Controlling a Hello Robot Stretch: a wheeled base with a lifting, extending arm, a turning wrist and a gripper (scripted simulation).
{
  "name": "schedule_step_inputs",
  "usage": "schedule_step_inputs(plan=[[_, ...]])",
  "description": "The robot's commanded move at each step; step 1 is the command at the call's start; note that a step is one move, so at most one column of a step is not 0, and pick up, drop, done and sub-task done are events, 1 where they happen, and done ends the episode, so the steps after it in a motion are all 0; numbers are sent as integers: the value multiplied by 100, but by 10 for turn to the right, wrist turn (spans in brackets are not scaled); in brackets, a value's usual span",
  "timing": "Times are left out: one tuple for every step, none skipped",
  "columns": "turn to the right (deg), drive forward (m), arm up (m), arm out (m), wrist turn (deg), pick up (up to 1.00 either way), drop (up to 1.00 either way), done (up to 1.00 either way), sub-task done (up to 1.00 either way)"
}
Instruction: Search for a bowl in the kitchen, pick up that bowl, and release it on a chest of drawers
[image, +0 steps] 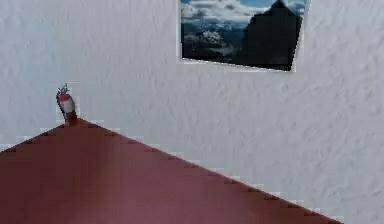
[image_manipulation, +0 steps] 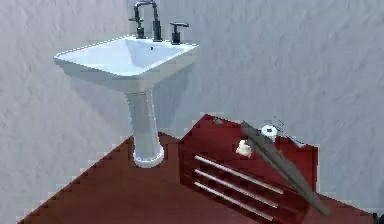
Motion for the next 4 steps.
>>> schedule_step_inputs(plan=[[-450, 0, 0, 0, 0, 0, 0, 0, 0], [-450, 0, 0, 0, 0, 0, 0, 0, 0], [-450, 0, 0, 0, 0, 0, 0, 0, 0], [-330, 0, 0, 0, 0, 0, 0, 0, 0]])
